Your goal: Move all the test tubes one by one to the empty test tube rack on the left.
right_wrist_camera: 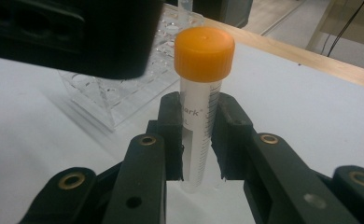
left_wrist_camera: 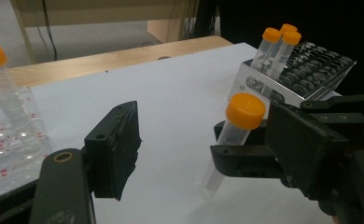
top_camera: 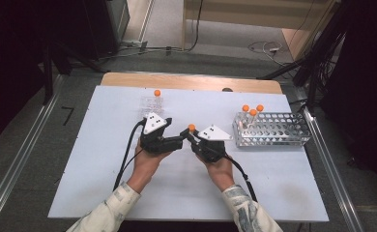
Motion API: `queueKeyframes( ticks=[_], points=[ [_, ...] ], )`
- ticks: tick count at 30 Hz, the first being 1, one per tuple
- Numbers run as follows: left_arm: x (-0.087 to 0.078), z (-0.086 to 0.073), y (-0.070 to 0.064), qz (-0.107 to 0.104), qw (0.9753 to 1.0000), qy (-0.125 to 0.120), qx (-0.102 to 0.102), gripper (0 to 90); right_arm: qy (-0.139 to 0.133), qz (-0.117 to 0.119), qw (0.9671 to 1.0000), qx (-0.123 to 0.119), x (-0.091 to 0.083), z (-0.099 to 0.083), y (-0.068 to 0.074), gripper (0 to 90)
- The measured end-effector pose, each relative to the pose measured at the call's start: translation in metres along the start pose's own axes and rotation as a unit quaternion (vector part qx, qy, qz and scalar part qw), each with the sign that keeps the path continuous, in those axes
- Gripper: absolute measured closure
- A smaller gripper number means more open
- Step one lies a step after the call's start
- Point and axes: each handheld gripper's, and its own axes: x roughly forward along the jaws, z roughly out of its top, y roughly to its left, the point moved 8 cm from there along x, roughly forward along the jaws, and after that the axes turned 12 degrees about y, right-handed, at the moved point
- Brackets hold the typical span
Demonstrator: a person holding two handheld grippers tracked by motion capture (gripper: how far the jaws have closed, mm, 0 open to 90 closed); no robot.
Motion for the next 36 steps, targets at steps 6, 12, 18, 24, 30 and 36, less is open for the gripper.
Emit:
queueKeyframes(
  ticks=[6, 12, 18, 24, 30, 36],
  points=[
    [0.005, -0.001, -0.003, -0.02, 0.9998, 0.001, 0.004, 41.1, 0.005, 0.009, 0.9999, -0.005, 0.005, -0.001, 0.008, 72.3],
    [0.01, -0.003, -0.006, -0.033, 0.9994, 0.007, 0.011, 50.3, 0.003, 0.016, 0.9998, -0.008, 0.006, 0.001, 0.014, 72.3],
    [0.012, -0.005, -0.006, -0.029, 0.9994, 0.011, 0.018, 58.3, 0.002, 0.02, 0.9998, -0.009, 0.006, 0.001, 0.016, 72.3],
    [0.013, -0.005, -0.008, -0.033, 0.9992, 0.011, 0.021, 67.3, 0.002, 0.02, 0.9998, -0.008, 0.006, 0.001, 0.015, 72.3],
    [0.013, -0.005, -0.008, -0.033, 0.9991, 0.007, 0.026, 69.5, 0.002, 0.021, 0.9997, -0.008, 0.006, 0.002, 0.015, 72.3],
    [0.014, -0.002, -0.006, -0.036, 0.999, 0.005, 0.025, 70.2, 0.003, 0.021, 0.9998, -0.004, 0.004, 0.002, 0.013, 68.1]
  ],
)
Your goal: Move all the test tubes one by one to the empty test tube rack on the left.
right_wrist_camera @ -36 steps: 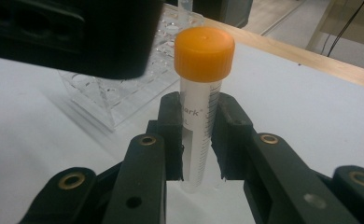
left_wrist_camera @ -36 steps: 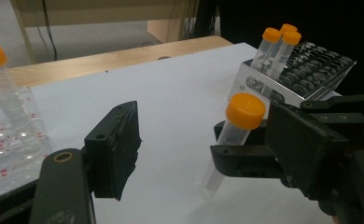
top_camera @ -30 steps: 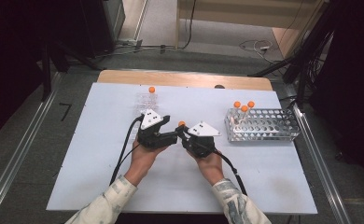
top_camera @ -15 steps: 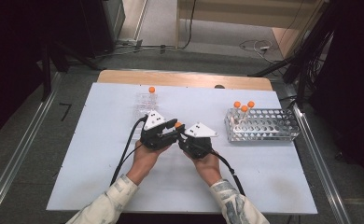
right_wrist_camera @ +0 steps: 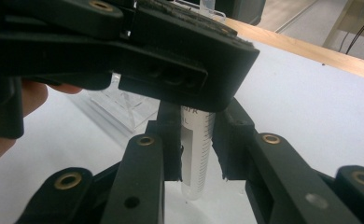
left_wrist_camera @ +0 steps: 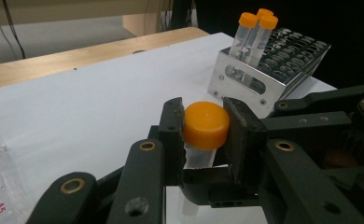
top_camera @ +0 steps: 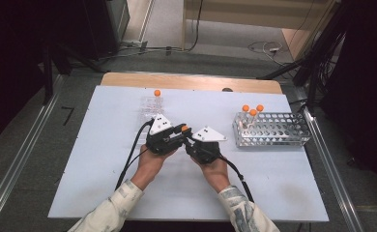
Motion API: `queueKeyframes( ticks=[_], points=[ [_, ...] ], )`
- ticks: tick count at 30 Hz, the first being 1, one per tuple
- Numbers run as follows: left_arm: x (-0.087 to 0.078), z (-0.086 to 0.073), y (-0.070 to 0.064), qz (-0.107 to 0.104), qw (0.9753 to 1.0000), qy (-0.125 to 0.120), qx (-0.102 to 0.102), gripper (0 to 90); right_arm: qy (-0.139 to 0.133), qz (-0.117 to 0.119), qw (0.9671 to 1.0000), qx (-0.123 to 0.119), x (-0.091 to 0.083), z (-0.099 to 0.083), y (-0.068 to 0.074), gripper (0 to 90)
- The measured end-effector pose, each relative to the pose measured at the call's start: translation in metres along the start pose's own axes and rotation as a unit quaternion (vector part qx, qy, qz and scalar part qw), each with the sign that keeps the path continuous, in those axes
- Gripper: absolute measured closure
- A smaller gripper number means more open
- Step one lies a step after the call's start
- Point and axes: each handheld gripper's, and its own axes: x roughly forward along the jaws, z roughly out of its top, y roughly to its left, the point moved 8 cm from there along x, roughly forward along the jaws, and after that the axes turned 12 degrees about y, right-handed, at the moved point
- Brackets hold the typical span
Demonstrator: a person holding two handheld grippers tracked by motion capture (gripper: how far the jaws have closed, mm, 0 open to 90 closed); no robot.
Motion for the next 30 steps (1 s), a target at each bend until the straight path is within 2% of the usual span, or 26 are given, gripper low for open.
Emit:
queueKeyframes(
  ticks=[7, 9, 13, 18, 26, 30],
  points=[
    [-0.001, 0.006, 0.013, 0.007, 0.9998, -0.014, -0.015, 70.2, 0.013, -0.008, 0.9999, 0.003, -0.003, -0.001, -0.008, 30.6],
    [0.0, 0.007, 0.016, 0.01, 0.9996, -0.017, -0.022, 70.3, 0.021, -0.007, 0.9997, 0.005, -0.003, -0.004, -0.011, 26.3],
    [-0.001, 0.013, 0.024, 0.016, 0.9991, -0.025, -0.03, 70.3, 0.026, -0.006, 0.9996, 0.008, -0.006, -0.006, -0.016, 22.3],
    [-0.006, 0.023, 0.034, 0.027, 0.9984, -0.034, -0.036, 70.3, 0.019, -0.008, 0.9997, 0.009, -0.014, -0.009, -0.021, 21.0],
    [-0.012, 0.035, 0.055, 0.04, 0.9969, -0.041, -0.053, 70.3, 0.027, -0.007, 0.999, 0.036, -0.02, -0.022, -0.034, 18.0],
    [-0.01, 0.038, 0.062, 0.044, 0.9966, -0.042, -0.056, 70.3, 0.02, -0.004, 0.9989, 0.043, -0.024, -0.022, -0.037, 18.0]
  ],
)
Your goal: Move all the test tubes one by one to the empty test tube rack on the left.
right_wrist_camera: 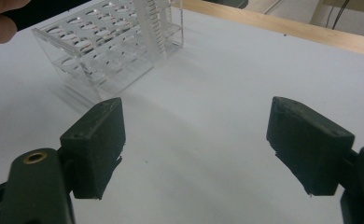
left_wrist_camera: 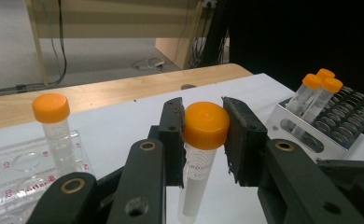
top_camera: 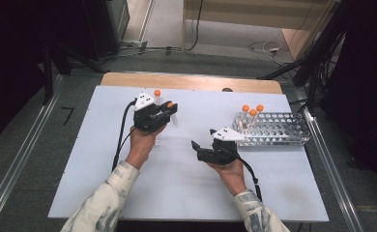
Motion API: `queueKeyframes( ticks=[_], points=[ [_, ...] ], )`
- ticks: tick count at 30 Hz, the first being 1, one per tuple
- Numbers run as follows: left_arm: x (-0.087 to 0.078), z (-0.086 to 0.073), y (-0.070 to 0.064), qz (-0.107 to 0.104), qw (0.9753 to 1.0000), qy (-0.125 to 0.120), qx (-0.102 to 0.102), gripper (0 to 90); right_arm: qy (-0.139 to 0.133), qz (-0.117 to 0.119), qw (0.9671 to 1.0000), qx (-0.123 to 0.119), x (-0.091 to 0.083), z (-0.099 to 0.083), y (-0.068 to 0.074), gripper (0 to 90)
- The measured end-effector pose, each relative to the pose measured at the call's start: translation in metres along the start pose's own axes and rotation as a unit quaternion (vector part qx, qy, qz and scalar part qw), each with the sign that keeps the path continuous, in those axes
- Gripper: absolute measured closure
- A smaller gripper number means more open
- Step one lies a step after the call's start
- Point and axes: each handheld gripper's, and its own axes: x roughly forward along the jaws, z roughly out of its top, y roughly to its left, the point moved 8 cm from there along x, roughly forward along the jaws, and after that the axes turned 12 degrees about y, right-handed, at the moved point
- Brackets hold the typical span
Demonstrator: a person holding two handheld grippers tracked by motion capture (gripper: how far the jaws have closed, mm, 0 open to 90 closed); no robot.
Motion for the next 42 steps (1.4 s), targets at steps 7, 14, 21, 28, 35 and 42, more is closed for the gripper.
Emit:
queueKeyframes(
  ticks=[7, 14, 21, 28, 35, 42],
  points=[
    [-0.002, 0.011, 0.012, 0.01, 0.9999, -0.011, -0.006, 70.3, 0.004, 0.001, 1.0, 0.001, 0.0, -0.002, -0.001, 17.8],
    [-0.007, 0.021, 0.029, 0.021, 0.9992, -0.025, -0.023, 70.3, 0.004, 0.0, 1.0, 0.0, 0.001, -0.003, -0.001, 17.8],
    [-0.01, 0.026, 0.04, 0.035, 0.9984, -0.034, -0.029, 70.3, 0.007, 0.0, 1.0, 0.0, 0.002, -0.004, -0.001, 17.9],
    [-0.012, 0.035, 0.05, 0.056, 0.9968, -0.048, -0.031, 70.3, 0.008, -0.002, 1.0, -0.001, 0.003, -0.005, -0.003, 17.9],
    [-0.015, 0.035, 0.066, 0.077, 0.9949, -0.05, -0.042, 70.3, 0.009, -0.003, 1.0, 0.001, 0.003, -0.006, -0.003, 18.1],
    [-0.013, 0.033, 0.073, 0.09, 0.9937, -0.048, -0.045, 70.2, 0.003, -0.005, 1.0, -0.001, 0.002, -0.005, -0.003, 18.8]
  ],
)
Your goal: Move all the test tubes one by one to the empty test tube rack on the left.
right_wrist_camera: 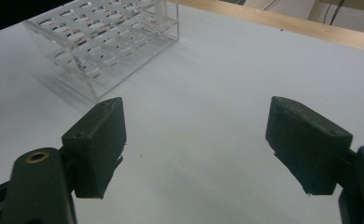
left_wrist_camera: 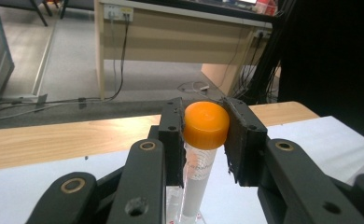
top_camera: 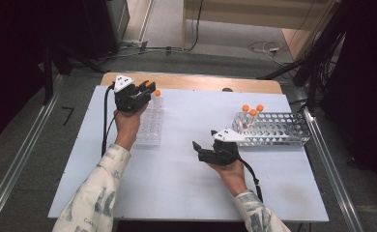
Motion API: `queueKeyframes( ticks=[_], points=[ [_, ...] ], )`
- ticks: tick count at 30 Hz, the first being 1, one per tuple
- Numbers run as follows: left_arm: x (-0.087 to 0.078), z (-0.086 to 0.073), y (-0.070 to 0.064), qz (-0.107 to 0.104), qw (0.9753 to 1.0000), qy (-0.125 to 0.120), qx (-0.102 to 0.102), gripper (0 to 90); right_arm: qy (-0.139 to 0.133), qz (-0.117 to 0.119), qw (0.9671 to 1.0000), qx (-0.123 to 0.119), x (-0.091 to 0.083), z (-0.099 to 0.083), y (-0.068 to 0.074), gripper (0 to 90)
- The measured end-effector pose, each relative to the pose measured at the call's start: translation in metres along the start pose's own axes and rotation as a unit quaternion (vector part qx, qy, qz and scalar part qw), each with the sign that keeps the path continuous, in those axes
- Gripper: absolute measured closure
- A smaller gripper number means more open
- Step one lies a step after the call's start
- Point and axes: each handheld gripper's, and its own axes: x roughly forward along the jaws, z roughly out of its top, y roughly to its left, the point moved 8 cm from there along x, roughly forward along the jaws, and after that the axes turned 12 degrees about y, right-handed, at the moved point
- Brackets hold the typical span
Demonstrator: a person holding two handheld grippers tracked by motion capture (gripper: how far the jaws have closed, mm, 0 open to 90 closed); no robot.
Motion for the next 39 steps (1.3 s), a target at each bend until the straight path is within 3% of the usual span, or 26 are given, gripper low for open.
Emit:
queueKeyframes(
  ticks=[9, 15, 21, 25, 28, 39],
  points=[
    [0.014, -0.012, -0.002, 0.007, 0.9993, 0.032, 0.015, 70.2, 0.003, -0.003, 1.0, 0.0, 0.0, -0.001, -0.001, 18.8],
    [0.024, -0.023, -0.007, 0.024, 0.9968, 0.064, 0.041, 70.1, 0.004, -0.004, 1.0, 0.001, 0.0, -0.002, -0.001, 18.9],
    [0.029, -0.03, -0.01, 0.038, 0.9948, 0.077, 0.054, 69.9, 0.004, -0.003, 1.0, 0.0, 0.0, -0.002, -0.001, 19.1],
    [0.029, -0.031, -0.008, 0.035, 0.9957, 0.073, 0.045, 69.5, 0.004, -0.003, 1.0, 0.002, 0.0, -0.003, -0.001, 19.1],
    [0.031, -0.033, -0.007, 0.042, 0.9947, 0.082, 0.046, 68.0, 0.004, -0.003, 1.0, 0.002, 0.0, -0.003, -0.001, 19.1],
    [0.03, -0.036, -0.006, 0.034, 0.9951, 0.085, 0.037, 51.1, 0.001, -0.003, 1.0, 0.003, -0.001, -0.002, -0.001, 19.2]
  ],
)
